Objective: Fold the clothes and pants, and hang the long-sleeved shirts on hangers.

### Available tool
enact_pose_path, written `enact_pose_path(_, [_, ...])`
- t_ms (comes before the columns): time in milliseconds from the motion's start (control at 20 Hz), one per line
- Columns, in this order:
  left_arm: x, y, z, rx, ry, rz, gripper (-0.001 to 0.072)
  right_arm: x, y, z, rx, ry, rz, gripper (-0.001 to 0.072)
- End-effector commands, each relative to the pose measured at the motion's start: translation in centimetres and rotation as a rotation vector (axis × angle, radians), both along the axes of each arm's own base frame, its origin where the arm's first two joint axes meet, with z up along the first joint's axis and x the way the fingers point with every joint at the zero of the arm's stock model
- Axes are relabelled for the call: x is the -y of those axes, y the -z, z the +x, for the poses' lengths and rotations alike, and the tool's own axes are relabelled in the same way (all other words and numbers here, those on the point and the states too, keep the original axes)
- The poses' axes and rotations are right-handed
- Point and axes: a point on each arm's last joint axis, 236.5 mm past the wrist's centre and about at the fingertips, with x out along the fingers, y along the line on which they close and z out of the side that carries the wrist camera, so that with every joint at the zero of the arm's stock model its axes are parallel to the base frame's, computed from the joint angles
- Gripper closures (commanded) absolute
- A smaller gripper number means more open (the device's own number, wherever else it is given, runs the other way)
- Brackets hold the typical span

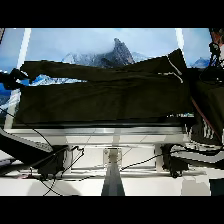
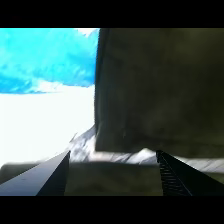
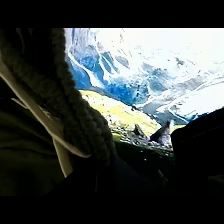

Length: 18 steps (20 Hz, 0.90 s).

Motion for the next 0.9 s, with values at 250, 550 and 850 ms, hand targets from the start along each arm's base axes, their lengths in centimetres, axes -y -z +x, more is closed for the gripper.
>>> enact_pose_path(250, [2.3,1.4,3.7,0.096,-0.001,-0.034,0.0518,0.0,-0.1,0.1,-0.008,0.041,0.024,0.0685])
enact_pose_path(550, [1.6,-6.3,2.7,0.229,0.123,0.069,0.0677,0.7,0.3,-0.3,-0.023,0.032,-0.02,0.0686])
enact_pose_path(850, [1.1,-19.7,1.2,0.479,0.231,0.336,0.0676,1.3,0.6,-0.8,-0.041,0.02,-0.056,0.0686])
